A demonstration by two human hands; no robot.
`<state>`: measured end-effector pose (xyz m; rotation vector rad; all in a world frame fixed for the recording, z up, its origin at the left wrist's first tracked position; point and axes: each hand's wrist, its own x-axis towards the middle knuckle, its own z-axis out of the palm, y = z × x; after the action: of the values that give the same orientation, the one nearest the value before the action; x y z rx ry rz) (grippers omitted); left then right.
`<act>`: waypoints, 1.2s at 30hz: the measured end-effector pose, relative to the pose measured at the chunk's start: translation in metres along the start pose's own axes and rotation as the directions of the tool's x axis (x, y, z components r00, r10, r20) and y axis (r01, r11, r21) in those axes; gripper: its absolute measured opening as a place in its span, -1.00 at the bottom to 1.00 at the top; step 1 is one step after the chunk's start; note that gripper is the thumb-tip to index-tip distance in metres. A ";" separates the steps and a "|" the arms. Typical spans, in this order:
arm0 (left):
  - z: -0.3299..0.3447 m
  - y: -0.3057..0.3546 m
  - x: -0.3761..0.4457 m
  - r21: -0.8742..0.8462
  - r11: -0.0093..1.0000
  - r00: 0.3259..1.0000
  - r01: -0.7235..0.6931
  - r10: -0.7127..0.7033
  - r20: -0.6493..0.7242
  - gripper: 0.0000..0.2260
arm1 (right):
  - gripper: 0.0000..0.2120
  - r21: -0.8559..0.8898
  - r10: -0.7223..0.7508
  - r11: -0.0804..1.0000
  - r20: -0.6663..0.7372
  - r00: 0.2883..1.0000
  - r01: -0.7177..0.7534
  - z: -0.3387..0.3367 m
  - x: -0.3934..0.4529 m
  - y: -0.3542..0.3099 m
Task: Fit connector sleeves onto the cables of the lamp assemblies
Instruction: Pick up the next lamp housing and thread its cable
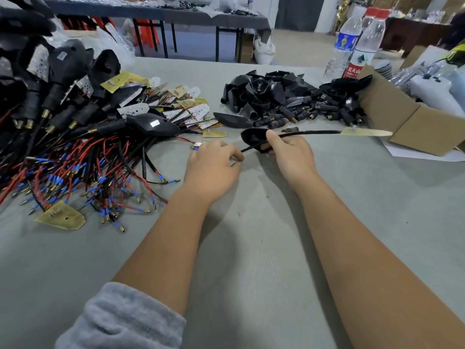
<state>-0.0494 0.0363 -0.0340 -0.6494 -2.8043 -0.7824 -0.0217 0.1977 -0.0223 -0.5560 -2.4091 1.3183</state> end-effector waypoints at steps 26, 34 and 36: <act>-0.008 0.020 -0.010 -0.500 0.863 0.995 -0.076 0.034 -0.092 -0.87 | -0.83 0.712 -0.102 0.696 0.230 0.968 -0.096 -0.012 -0.020 -0.007; 0.002 0.011 -0.005 -0.001 1.000 0.979 0.018 -0.018 -0.201 -0.49 | -0.85 0.629 -0.081 0.772 0.244 0.966 -0.094 -0.004 -0.021 -0.009; 0.006 0.007 -0.005 0.139 0.990 0.999 0.028 -0.024 -0.034 -0.44 | -0.90 0.660 -0.074 0.745 0.223 0.972 -0.095 -0.004 -0.019 -0.007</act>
<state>-0.0423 0.0434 -0.0371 -0.5727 -2.8116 -0.5893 -0.0043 0.1879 -0.0161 -0.2065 -1.8621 2.2051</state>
